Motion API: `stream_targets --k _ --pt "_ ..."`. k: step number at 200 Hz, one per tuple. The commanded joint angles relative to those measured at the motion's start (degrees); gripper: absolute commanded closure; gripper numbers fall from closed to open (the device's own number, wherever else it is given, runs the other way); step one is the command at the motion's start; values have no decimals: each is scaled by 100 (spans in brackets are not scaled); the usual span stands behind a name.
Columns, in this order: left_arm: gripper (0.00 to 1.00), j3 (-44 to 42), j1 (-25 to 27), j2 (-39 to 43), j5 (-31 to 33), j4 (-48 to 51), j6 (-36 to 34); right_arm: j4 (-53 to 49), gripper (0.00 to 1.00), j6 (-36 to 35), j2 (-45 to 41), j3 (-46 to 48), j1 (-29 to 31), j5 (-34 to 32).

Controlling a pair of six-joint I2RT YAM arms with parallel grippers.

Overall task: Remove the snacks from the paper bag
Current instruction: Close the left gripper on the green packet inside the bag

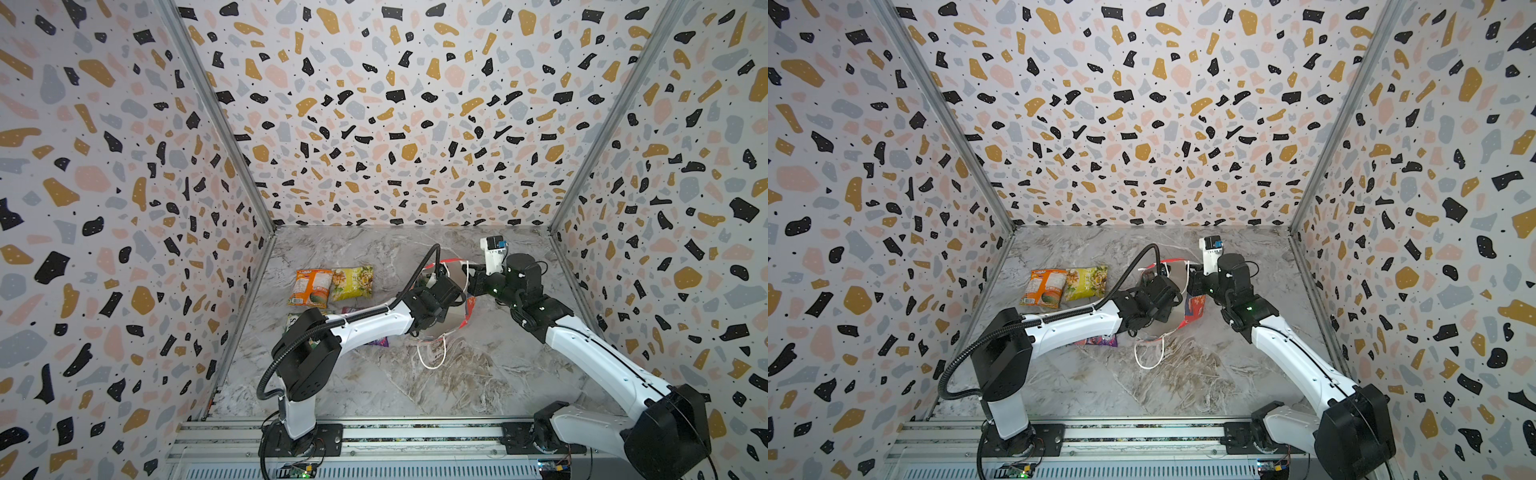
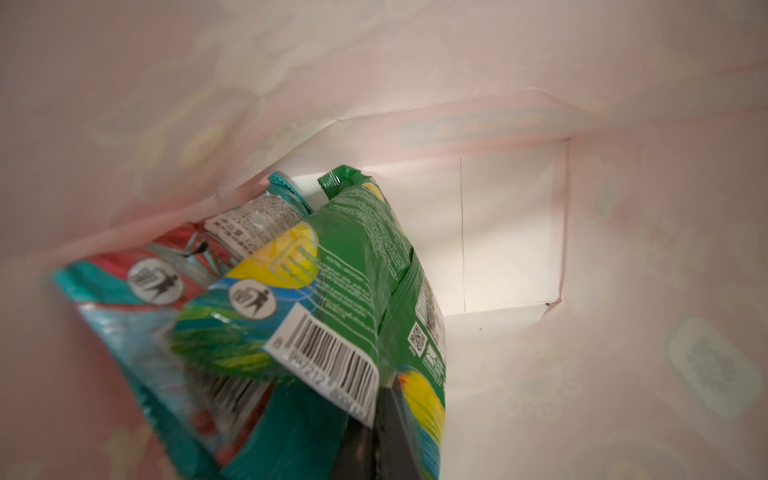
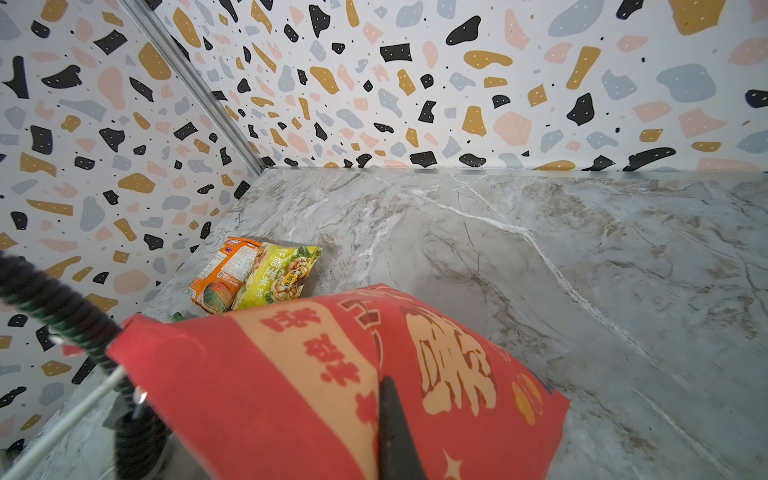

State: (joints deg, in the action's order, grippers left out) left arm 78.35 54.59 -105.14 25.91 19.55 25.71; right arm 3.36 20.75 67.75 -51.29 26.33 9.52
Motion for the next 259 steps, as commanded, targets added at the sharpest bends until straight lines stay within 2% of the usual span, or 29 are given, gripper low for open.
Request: stream_targets --k 1,55,97,131,186,259 --pt "100 -88 -71 137 32 -127 -91 508 100 120 -357 -89 -4 136" --pt "100 -297 -11 931 -354 -491 -337 467 100 140 -238 -126 -49 93" --pt "100 -560 179 1521 -213 -763 -778 442 100 191 -135 -168 -80 76" --pt "100 -664 195 1772 -240 -918 -1076 397 100 193 -69 -221 -78 81" --pt "100 -716 195 2211 -680 -1210 -1387 341 100 186 -77 -262 -113 -27" --pt "100 -676 196 2781 -1103 -1261 -1507 321 100 237 -58 -270 -179 4"
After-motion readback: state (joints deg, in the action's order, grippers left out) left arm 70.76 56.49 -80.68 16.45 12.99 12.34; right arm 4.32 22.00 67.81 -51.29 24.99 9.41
